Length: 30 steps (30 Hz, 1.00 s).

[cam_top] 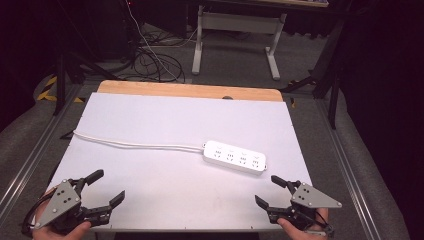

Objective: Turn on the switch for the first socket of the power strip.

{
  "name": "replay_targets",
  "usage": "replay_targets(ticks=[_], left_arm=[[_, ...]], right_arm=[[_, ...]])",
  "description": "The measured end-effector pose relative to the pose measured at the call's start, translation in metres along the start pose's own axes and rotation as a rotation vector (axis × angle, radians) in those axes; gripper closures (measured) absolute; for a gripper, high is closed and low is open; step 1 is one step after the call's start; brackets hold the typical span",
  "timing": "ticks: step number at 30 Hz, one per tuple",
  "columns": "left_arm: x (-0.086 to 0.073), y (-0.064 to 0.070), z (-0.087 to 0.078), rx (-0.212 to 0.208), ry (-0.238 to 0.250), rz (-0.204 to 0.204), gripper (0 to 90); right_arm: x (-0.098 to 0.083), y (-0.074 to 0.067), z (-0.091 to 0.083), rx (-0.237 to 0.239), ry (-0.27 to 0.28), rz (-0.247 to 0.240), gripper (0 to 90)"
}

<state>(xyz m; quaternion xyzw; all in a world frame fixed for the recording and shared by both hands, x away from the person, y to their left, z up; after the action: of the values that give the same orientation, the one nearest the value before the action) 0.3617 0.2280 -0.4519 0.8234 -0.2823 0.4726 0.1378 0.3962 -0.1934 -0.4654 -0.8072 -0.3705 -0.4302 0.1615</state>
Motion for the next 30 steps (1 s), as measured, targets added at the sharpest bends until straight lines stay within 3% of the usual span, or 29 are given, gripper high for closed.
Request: replay_targets(ticks=[18, 30], left_arm=[[0.002, 0.001, -0.003, 0.012, 0.002, 0.012, 15.0], [0.0, 0.0, -0.002, 0.01, -0.002, 0.008, 15.0]], right_arm=[[0.01, 0.0, -0.003, 0.007, -0.002, -0.018, 21.1], [0.039, 0.003, 0.004, 0.025, -0.024, -0.032, 27.8]])
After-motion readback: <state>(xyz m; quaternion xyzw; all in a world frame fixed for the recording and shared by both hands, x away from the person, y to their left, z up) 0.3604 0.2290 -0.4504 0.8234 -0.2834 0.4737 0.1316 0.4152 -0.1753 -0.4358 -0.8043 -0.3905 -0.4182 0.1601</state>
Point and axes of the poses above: each handheld gripper's, and its own axes: z roughly forward along the jaws, x roughly out of its top, y roughly to its right, the point moved 9 cm from there along z, roughly forward along the jaws, and after that the axes turned 14 degrees about -y, right-handed, at the moved point
